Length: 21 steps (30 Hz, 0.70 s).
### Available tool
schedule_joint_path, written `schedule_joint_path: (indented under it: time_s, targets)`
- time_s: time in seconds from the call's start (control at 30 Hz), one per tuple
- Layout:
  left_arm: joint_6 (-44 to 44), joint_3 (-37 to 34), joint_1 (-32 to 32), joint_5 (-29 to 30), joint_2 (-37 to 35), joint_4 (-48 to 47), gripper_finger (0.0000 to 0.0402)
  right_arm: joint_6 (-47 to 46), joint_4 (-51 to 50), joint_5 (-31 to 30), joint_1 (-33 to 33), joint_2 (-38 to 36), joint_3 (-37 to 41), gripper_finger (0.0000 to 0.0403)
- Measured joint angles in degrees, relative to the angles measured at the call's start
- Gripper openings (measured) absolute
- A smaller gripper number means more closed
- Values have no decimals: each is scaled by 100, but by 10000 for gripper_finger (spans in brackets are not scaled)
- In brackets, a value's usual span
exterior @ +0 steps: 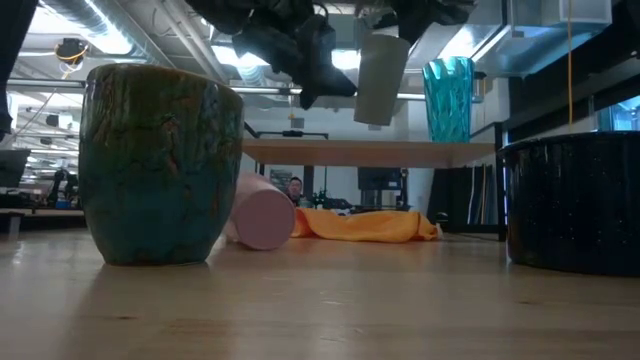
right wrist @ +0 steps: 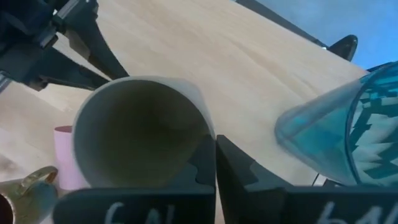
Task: Stack small to large cups/mugs on shelf
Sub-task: Put the gray cup on the shelf
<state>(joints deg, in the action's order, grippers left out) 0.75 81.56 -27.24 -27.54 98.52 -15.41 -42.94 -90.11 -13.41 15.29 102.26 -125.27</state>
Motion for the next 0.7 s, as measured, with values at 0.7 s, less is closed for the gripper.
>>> schedule_joint_path:
  time_s: [0.7]
  targets:
    - [-61, -2, 217, -117, 387, 557, 18, -22, 18, 82, -9, 4, -2, 20]
